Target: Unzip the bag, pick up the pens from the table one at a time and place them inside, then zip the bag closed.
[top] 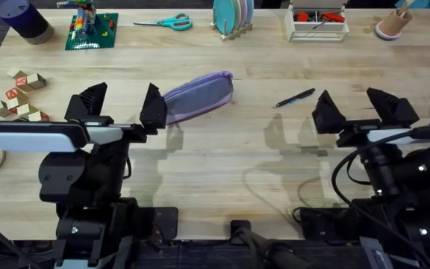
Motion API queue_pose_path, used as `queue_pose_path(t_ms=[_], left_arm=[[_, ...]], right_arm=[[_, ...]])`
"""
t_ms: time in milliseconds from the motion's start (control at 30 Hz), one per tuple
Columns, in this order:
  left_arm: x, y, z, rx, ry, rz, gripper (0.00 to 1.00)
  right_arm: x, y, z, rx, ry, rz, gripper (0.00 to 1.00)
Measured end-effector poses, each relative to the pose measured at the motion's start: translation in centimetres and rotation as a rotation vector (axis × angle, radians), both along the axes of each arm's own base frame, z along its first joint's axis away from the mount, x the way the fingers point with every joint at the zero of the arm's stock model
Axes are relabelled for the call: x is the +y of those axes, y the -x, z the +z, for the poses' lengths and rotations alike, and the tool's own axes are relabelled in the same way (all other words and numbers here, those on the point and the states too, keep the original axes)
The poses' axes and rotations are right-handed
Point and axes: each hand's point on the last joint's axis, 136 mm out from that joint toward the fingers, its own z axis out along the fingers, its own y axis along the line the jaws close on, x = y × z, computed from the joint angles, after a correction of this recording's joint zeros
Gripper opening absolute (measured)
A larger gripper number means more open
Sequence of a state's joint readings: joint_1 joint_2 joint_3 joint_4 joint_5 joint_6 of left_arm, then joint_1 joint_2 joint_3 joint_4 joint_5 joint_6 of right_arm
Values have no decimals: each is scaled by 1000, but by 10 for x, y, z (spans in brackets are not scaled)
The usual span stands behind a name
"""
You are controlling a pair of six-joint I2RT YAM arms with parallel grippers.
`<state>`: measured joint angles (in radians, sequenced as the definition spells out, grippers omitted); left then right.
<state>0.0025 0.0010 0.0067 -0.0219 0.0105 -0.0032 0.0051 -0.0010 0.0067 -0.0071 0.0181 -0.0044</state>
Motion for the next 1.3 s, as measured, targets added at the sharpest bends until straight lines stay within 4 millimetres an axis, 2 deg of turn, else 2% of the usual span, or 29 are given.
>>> queue_pose_path(t_ms=[500,667,833,933,1067,1200,1300], left_arm=[[2,0,0,-1,-4,9,994],[3,0,8,-31,-8,15,994],[4,2,10,-10,-9,26,994],[6,7,26,1,-12,34,994],[7,11,57,19,-13,38,992],[7,4,80,74,-13,37,992],[6,-8,91,141,-14,36,992]], right_arm=[[1,1,-4,17,4,4,998],[-2,0,1,0,16,-13,996],[-3,6,-3,72,17,-17,996],[-6,15,-3,175,21,-31,995],[-9,20,20,260,26,-45,996],[-10,14,47,346,32,-48,996],[-10,1,61,435,37,-47,996]])
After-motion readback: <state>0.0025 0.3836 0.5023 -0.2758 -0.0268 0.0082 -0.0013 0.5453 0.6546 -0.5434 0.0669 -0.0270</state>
